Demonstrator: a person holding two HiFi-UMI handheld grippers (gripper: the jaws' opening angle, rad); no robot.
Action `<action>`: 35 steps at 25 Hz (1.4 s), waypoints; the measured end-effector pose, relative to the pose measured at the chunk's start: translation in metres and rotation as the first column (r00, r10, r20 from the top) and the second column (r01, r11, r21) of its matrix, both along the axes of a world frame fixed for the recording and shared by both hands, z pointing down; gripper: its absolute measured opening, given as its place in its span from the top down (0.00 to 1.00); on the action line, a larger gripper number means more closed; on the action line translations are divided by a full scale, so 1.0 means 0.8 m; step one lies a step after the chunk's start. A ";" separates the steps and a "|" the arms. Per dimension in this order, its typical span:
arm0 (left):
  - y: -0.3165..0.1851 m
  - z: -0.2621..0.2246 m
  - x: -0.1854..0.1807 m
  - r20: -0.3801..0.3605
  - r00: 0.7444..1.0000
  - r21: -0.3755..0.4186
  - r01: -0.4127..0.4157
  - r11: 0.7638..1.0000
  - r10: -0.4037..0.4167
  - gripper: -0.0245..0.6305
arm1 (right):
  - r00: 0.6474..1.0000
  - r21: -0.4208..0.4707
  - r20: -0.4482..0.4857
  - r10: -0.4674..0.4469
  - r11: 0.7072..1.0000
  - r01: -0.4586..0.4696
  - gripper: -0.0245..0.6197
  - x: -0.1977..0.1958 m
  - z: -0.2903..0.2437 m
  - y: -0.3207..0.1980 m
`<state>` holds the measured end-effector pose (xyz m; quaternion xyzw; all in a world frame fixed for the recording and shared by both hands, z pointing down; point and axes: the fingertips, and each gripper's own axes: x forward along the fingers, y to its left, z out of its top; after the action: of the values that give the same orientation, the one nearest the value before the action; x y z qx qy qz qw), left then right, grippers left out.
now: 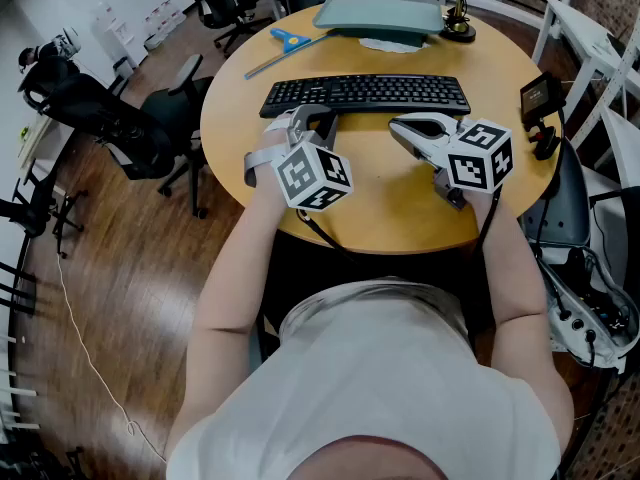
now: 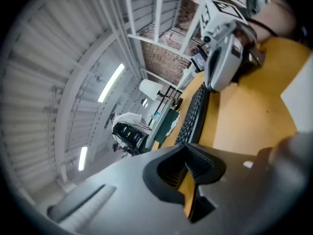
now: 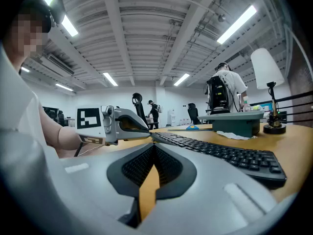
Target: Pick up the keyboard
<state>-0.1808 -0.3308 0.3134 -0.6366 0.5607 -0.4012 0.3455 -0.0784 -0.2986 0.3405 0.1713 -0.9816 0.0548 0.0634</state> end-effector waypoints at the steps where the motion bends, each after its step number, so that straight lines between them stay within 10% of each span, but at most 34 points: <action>1: -0.007 0.006 0.003 0.078 0.997 -0.012 0.001 1.000 0.000 0.76 | 1.000 0.001 -0.001 -0.001 1.000 0.001 0.96 -0.001 -0.001 0.000; 9: -0.058 0.062 -0.016 0.415 0.908 -0.085 0.106 0.991 -0.061 0.48 | 1.000 0.002 -0.007 -0.006 1.000 0.006 0.96 -0.001 -0.001 0.000; 17: -0.088 0.068 -0.015 0.493 0.865 -0.059 0.145 0.988 -0.098 0.53 | 1.000 0.002 -0.007 -0.006 1.000 0.006 0.96 -0.002 -0.003 -0.001; 21: -0.096 0.094 -0.011 0.532 0.845 -0.141 0.151 0.978 -0.054 0.87 | 1.000 0.003 -0.005 -0.004 1.000 0.004 0.96 -0.002 -0.004 -0.001; 35: -0.092 0.064 -0.014 0.479 0.870 -0.045 0.153 0.987 -0.113 0.83 | 1.000 0.003 -0.006 -0.004 1.000 0.004 0.96 -0.001 -0.005 -0.001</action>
<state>-0.1920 -0.4047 0.3645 -0.4921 0.4846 -0.5903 0.4178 -0.0791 -0.2994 0.3368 0.1695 -0.9819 0.0526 0.0660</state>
